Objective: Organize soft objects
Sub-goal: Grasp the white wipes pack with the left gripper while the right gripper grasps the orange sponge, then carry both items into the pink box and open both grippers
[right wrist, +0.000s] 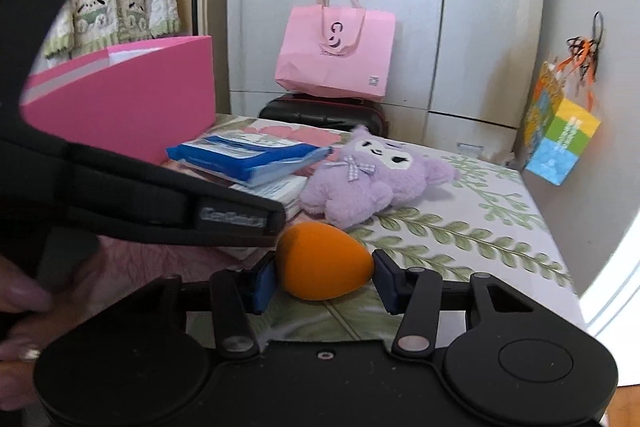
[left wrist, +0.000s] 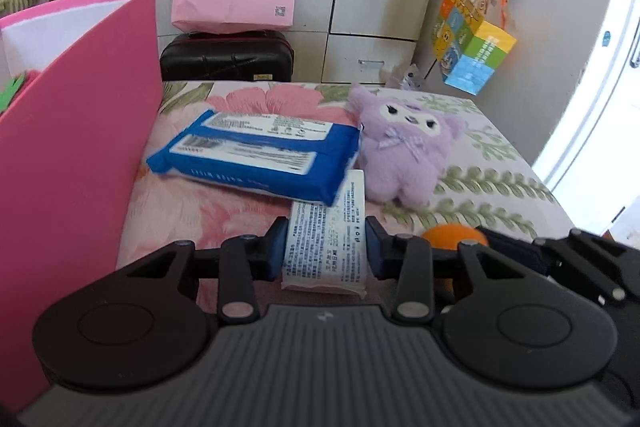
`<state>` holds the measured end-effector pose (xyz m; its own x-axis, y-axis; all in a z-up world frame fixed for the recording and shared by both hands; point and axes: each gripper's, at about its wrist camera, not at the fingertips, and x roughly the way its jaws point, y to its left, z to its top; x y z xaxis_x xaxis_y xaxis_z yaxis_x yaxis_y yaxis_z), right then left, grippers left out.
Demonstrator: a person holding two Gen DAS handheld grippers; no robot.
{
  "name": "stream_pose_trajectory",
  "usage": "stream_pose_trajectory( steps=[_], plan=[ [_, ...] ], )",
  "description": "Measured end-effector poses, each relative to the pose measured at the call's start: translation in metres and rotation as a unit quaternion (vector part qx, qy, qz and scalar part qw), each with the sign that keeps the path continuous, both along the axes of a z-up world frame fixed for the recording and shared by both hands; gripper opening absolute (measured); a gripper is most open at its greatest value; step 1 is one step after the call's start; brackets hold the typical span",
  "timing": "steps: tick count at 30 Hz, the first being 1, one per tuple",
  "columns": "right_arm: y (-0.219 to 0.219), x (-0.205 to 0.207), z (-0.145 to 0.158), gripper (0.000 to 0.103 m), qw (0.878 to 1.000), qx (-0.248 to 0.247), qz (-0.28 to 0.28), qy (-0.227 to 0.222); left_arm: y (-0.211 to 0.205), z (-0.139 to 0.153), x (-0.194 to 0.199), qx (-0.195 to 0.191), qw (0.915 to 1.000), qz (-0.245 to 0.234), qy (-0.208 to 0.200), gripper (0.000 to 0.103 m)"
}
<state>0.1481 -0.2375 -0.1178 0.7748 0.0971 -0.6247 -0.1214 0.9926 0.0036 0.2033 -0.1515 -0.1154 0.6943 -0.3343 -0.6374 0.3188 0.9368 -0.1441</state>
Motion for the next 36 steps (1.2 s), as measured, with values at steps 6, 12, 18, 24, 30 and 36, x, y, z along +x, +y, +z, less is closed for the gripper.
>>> stream_pose_trajectory(
  steps=[6, 12, 18, 24, 30, 36],
  plan=[
    [-0.001, -0.016, 0.000, 0.055, 0.999, -0.030, -0.020, -0.003, 0.011, 0.001, -0.024, -0.017, 0.9995, -0.020, 0.014, 0.039],
    [-0.008, -0.031, 0.003, 0.055, 0.999, -0.018, -0.031, -0.010, 0.022, 0.007, -0.051, -0.023, 0.9991, -0.033, 0.013, 0.038],
    [-0.024, -0.049, 0.003, 0.055, 0.997, 0.061, -0.044, -0.002, 0.036, 0.013, -0.070, -0.038, 0.9963, -0.064, 0.043, 0.038],
    [-0.031, -0.073, 0.013, 0.055, 0.991, 0.130, -0.018, 0.015, 0.046, 0.021, -0.099, -0.015, 0.9938, -0.107, 0.025, 0.038],
    [-0.027, -0.094, 0.023, 0.055, 0.992, 0.119, 0.010, 0.026, 0.073, 0.030, -0.125, -0.014, 0.9917, -0.126, 0.023, 0.038],
    [-0.016, -0.114, 0.046, 0.055, 0.993, 0.100, 0.051, 0.030, 0.104, 0.040, -0.133, -0.016, 0.9911, -0.120, 0.056, 0.038]
  ],
)
